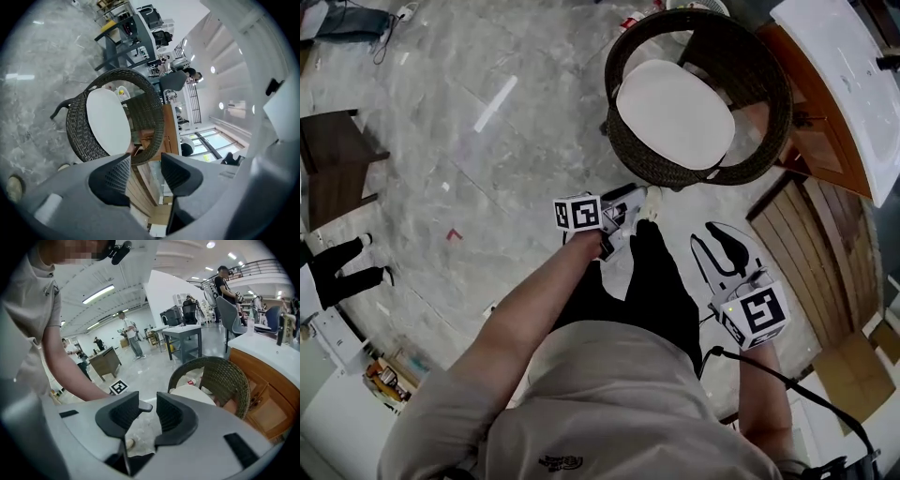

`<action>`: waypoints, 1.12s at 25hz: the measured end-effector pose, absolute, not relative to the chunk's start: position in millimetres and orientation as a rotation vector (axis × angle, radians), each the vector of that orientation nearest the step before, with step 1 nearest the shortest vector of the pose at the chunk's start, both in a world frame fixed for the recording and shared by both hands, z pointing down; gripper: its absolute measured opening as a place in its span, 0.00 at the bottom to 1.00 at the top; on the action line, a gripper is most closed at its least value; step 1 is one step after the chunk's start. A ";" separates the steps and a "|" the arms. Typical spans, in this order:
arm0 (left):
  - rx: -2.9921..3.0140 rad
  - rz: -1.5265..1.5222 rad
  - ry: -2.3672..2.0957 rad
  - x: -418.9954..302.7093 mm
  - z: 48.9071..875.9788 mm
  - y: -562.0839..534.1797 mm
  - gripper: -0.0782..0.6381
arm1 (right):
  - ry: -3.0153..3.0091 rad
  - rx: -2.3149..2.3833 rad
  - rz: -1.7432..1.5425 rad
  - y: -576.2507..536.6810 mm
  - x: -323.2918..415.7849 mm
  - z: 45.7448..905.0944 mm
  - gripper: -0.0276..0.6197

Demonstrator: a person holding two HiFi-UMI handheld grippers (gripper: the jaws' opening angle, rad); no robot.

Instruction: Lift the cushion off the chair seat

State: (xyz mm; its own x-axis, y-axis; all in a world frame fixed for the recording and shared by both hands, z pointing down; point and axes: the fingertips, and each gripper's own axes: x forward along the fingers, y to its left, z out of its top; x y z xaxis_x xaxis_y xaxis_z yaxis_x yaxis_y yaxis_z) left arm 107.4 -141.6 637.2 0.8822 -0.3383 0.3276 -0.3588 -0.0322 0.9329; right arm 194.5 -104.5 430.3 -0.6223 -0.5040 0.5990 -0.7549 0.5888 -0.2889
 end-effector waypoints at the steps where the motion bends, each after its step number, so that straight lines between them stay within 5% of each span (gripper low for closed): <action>1: 1.619 0.014 -0.561 111.5 649.9 -149.6 0.37 | -2.359 0.987 0.740 -110.4 198.5 437.5 0.24; 18: 1.406 0.033 -0.827 137.1 847.7 -230.4 0.44 | -2.299 0.896 0.944 -140.5 248.1 553.9 0.24; 28: 1.320 -0.003 -0.894 135.7 880.7 -240.8 0.46 | -2.301 0.922 1.093 -142.3 257.1 573.3 0.24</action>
State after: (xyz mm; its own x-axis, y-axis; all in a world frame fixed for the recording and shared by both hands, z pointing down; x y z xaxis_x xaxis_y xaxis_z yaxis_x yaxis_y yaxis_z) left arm 135.7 -240.8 880.7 0.6781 -0.4772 0.5589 -0.4734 0.2982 0.8289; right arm 257.1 -142.3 573.3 -0.6868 -0.3826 0.6180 -0.7208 0.4681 -0.5113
